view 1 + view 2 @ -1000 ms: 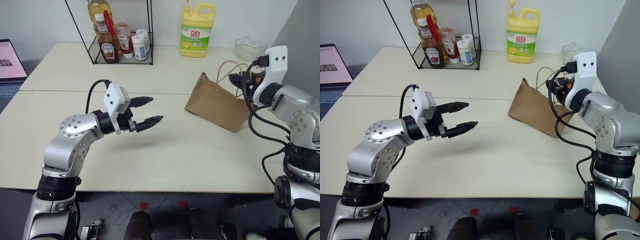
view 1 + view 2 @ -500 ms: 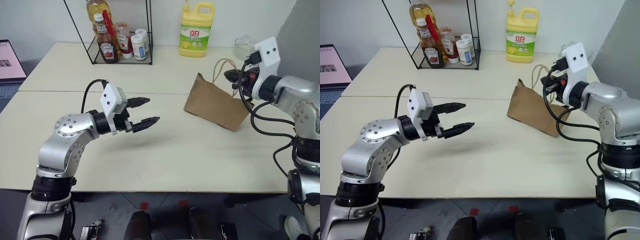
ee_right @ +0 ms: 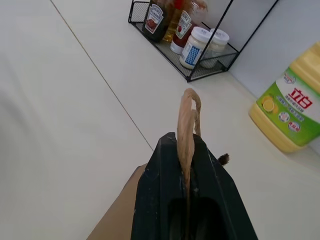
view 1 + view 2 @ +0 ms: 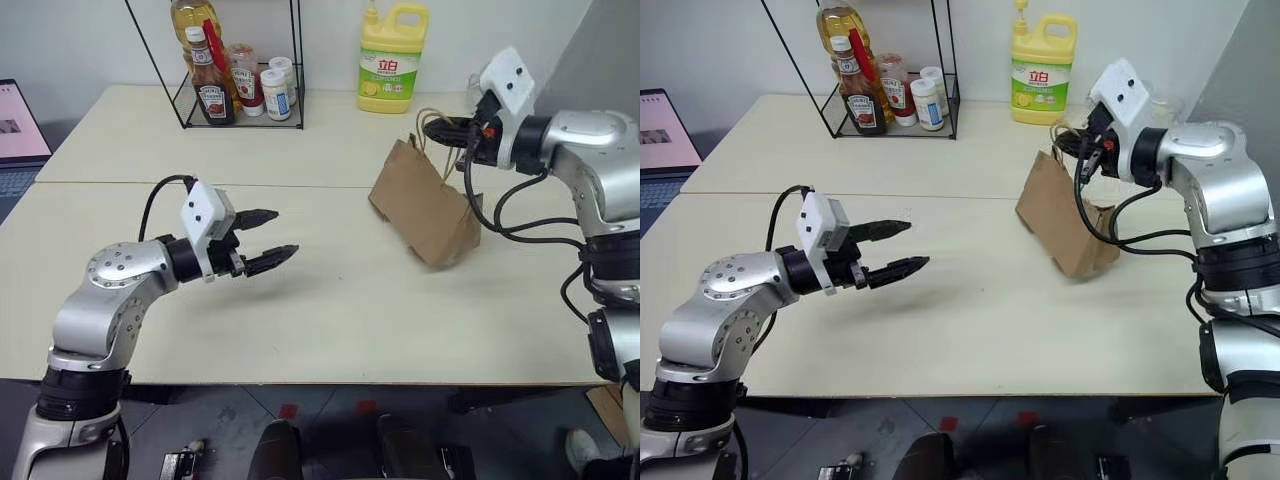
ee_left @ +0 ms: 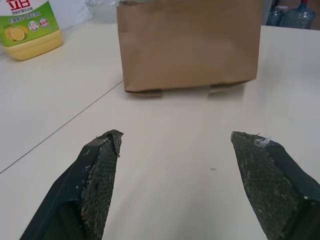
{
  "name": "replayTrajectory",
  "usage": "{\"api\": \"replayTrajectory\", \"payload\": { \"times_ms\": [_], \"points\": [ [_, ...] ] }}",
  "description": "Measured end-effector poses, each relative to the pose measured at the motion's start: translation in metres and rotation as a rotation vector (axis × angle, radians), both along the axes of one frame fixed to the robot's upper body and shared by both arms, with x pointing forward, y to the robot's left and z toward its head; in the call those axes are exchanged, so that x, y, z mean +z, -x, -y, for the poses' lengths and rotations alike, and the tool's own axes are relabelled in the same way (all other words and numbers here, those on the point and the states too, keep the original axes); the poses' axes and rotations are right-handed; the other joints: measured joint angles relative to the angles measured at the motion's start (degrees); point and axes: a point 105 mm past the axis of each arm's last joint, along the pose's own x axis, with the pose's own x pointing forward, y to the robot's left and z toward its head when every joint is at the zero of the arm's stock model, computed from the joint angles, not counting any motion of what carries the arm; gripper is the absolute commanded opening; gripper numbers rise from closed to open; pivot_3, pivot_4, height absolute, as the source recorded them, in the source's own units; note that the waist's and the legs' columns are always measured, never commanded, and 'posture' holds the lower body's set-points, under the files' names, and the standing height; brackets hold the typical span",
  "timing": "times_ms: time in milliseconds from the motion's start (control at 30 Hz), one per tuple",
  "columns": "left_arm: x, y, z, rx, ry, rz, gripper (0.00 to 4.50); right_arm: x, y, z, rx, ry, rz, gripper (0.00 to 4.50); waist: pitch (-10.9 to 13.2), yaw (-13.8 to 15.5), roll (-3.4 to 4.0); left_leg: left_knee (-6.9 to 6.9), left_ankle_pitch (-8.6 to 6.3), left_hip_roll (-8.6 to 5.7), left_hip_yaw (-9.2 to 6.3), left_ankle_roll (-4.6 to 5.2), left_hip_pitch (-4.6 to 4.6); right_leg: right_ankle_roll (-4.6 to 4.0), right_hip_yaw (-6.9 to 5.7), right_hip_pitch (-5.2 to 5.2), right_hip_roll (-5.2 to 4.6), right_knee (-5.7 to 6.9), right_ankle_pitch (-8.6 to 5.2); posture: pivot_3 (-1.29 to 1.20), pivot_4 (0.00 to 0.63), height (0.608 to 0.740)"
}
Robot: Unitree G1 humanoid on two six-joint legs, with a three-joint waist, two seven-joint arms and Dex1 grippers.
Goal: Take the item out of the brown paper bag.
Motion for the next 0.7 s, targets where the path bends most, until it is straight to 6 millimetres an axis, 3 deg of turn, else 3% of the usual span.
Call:
{"api": "replayTrajectory", "payload": {
  "times_ms": [233, 467, 700],
  "points": [
    [-0.005, 0.002, -0.009, 0.030, -0.003, -0.029, 3.73, 0.012, -0.008, -0.020, 0.062, 0.035, 0.045, 0.02, 0.0, -0.3, 0.06, -0.01, 0.00, 0.00, -0.01, -0.01, 0.00, -0.03, -0.02, -0.01, -0.01, 0.02, 0.02, 0.00, 0.150, 0.740],
    [-0.010, 0.007, -0.013, 0.039, 0.014, -0.056, 3.73, 0.032, -0.009, -0.061, 0.172, 0.028, 0.111, 0.02, 0.1, -0.5, 0.12, -0.03, 0.01, 0.01, -0.06, -0.02, -0.02, -0.06, -0.11, -0.02, -0.02, 0.04, 0.03, 0.00, 0.150, 0.740],
    [-0.017, 0.013, -0.022, 0.072, 0.026, -0.088, 3.73, 0.025, -0.013, -0.097, 0.241, 0.029, 0.087, 0.02, 0.1, -0.8, 0.14, -0.01, 0.01, 0.01, -0.11, -0.02, -0.02, -0.07, -0.18, -0.03, -0.05, 0.13, 0.04, 0.00, 0.150, 0.740]
  ]
}}
